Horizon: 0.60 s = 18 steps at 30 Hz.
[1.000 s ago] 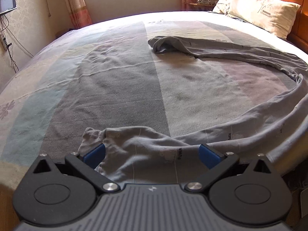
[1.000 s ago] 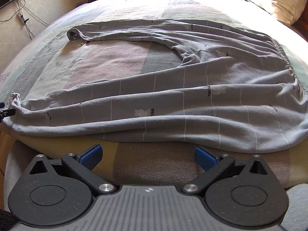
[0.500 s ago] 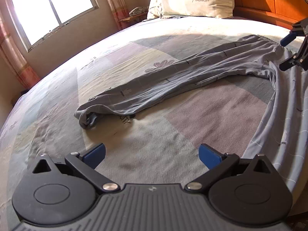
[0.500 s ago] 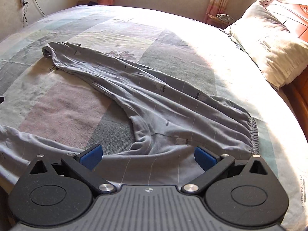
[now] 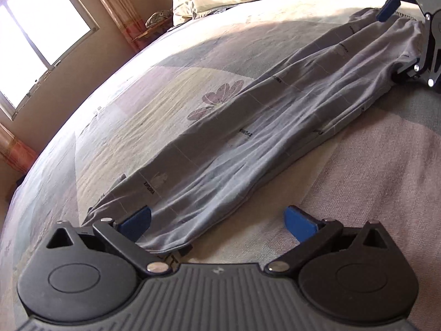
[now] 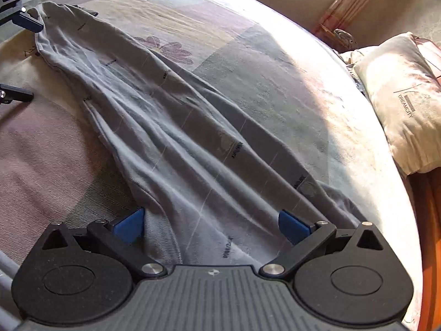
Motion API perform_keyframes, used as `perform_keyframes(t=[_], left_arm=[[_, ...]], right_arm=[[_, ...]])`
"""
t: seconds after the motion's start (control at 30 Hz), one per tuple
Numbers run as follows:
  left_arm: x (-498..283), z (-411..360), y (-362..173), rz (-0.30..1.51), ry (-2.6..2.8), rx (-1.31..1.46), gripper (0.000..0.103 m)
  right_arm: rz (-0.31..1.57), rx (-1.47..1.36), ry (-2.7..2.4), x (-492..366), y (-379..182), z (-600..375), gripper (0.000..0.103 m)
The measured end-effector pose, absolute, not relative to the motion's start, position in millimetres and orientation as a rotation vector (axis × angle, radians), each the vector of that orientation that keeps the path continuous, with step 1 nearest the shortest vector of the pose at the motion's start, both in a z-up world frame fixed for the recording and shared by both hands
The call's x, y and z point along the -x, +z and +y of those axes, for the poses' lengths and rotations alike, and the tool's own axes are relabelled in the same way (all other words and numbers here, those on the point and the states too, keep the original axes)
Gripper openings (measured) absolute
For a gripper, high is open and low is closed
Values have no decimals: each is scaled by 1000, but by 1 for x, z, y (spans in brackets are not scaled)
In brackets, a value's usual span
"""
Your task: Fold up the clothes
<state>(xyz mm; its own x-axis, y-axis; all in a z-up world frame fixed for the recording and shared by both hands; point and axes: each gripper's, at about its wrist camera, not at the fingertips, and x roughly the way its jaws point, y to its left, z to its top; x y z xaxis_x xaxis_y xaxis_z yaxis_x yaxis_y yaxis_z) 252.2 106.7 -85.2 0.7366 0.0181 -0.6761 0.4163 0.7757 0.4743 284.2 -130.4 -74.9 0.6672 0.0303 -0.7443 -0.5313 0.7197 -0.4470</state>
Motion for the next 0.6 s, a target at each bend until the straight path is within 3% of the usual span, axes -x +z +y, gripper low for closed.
perform_keyframes(t=[0.33, 0.6], left_arm=[[-311, 127, -81, 668, -90, -759, 103], [-362, 143, -77, 663, -30, -719, 103]], right_arm=[[714, 805, 328, -336, -70, -119, 103], [762, 687, 304, -393, -65, -127, 103]])
